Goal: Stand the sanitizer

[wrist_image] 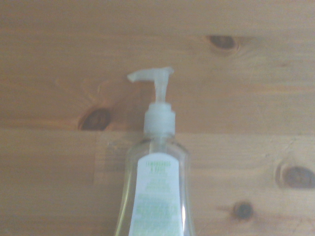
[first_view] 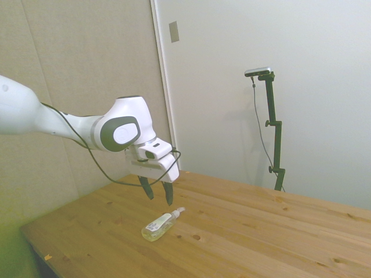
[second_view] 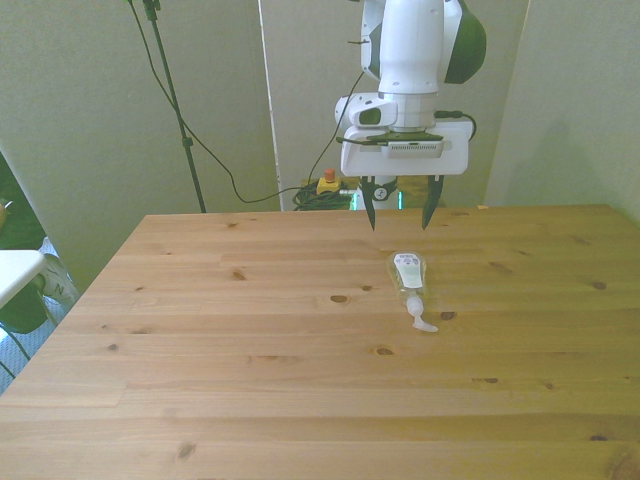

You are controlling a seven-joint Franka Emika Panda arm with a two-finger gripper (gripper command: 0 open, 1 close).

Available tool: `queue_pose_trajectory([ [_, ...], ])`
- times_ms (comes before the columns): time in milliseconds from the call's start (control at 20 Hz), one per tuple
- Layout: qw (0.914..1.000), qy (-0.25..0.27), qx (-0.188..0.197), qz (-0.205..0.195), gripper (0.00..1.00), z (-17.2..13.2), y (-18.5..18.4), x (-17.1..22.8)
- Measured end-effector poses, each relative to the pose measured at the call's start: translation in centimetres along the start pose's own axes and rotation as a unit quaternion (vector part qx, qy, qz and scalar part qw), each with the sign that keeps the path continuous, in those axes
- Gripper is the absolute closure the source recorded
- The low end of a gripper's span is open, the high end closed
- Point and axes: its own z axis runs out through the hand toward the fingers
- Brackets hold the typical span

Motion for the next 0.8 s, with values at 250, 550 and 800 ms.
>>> queue_pose_trajectory([
  [250, 0.9999, -0.004, -0.006, -0.012, 0.0, 1.3, -3.8, 2.0],
  [550, 0.9998, -0.003, -0.017, -0.01, 0.0, 4.7, -8.1, 2.1],
  [800, 0.9995, -0.008, -0.032, 0.003, 0.0, 8.1, -9.4, 3.5],
])
